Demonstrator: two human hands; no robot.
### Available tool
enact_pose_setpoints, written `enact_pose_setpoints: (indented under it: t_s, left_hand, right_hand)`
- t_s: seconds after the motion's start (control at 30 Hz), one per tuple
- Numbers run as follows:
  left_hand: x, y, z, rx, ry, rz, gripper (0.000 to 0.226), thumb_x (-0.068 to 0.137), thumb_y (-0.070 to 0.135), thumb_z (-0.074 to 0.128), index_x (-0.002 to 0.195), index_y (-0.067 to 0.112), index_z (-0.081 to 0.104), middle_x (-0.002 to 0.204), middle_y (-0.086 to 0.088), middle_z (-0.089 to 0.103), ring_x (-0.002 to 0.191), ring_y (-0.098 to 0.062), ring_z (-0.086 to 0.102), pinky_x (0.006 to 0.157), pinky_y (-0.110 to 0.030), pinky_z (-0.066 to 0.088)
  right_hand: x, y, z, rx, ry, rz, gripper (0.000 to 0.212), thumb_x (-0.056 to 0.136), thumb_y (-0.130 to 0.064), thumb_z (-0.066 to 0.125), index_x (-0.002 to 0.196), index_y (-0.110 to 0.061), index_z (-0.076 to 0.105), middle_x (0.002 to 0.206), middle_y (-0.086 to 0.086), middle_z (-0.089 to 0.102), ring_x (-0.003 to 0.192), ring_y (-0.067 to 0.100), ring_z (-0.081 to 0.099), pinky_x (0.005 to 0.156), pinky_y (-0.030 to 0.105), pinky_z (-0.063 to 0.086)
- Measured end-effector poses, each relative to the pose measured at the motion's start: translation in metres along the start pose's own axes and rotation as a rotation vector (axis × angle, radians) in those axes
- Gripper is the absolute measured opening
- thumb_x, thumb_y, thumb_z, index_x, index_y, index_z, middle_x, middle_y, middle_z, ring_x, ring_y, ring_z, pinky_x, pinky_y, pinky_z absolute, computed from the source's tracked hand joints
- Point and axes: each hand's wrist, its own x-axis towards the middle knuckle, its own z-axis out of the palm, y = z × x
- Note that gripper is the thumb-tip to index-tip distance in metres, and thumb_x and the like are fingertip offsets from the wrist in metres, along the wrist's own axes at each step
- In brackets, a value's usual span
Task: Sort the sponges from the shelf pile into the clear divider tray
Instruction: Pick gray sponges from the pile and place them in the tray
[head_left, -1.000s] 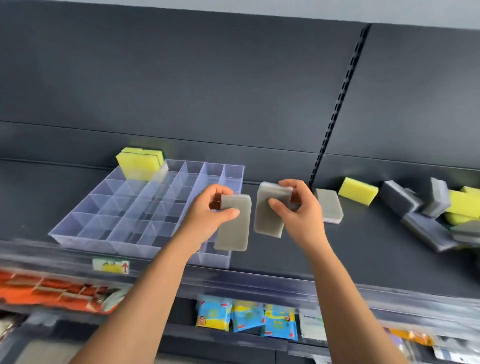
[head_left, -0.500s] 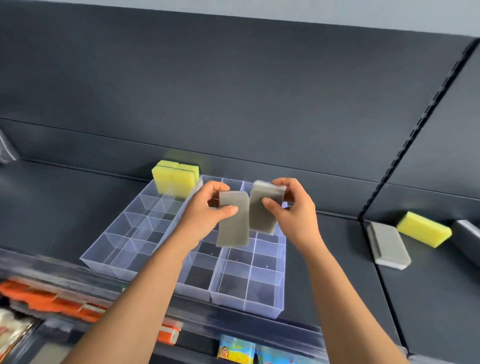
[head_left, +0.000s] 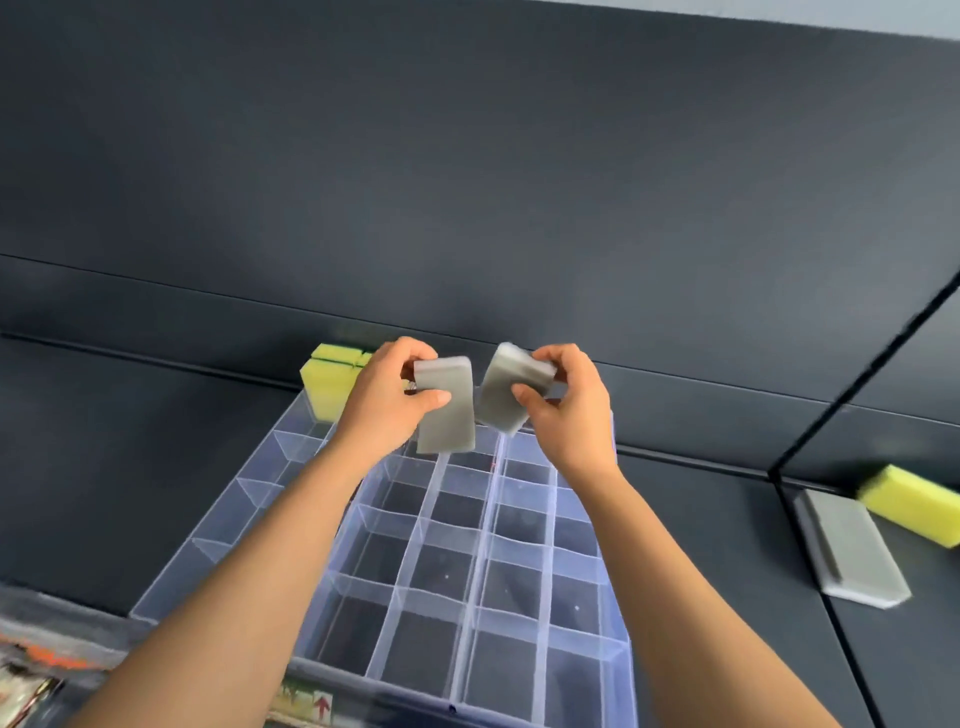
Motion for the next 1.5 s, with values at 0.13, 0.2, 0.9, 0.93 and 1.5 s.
enact_pose_setpoints:
  t_s: [0.13,0.2,0.9,0.93,1.5]
  left_hand:
    - [0.029,-0.007,-0.005,0.066,-0.007,0.085,0.032,0.073,0.009,0.074,0.097,0.019,0.057,0.102,0.003,0.055,0.09,-0.016,0.054,0.079,-0.03,0.045]
    - [0.039,-0.013,-0.004,0.077,-0.006,0.111,0.032,0.072,0.008,0.074,0.098,0.018,0.058,0.101,0.004,0.055,0.091,-0.017,0.054,0.081,-0.033,0.045]
    - [0.065,-0.058,0.013,0.604,-0.113,0.407,0.031,0.064,0.006,0.082,0.09,0.002,0.065,0.093,-0.011,0.055,0.085,-0.031,0.055,0.075,-0.038,0.05]
    - [0.065,-0.059,0.014,0.639,-0.114,0.432,0.03,0.061,0.006,0.084,0.085,0.002,0.066,0.088,-0.01,0.056,0.08,-0.03,0.055,0.07,-0.037,0.051]
    - [0.042,-0.045,0.019,0.805,-0.087,0.433,0.044,0.061,0.016,0.081,0.101,0.009,0.067,0.106,-0.014,0.059,0.096,-0.035,0.056,0.072,-0.041,0.048]
  right_hand:
    - [0.018,0.002,0.018,-0.034,0.044,0.012,0.031,0.079,-0.002,0.066,0.093,-0.025,0.051,0.099,-0.007,0.056,0.084,-0.001,0.051,0.076,0.028,0.049]
    - [0.024,0.005,0.026,-0.068,0.043,0.03,0.029,0.079,-0.002,0.065,0.095,-0.023,0.053,0.099,-0.006,0.056,0.083,0.007,0.052,0.078,0.035,0.05]
    - [0.026,0.038,0.071,-0.6,0.035,-0.13,0.024,0.078,-0.004,0.068,0.101,-0.011,0.065,0.105,0.005,0.056,0.094,0.027,0.051,0.058,0.032,0.046]
    - [0.026,0.038,0.072,-0.635,0.052,-0.158,0.023,0.073,-0.002,0.071,0.094,-0.01,0.067,0.101,0.006,0.056,0.09,0.028,0.052,0.05,0.03,0.045]
    - [-0.004,0.037,0.041,-0.821,0.003,-0.177,0.043,0.067,-0.008,0.075,0.108,-0.009,0.063,0.11,0.011,0.063,0.089,0.034,0.06,0.064,0.037,0.052]
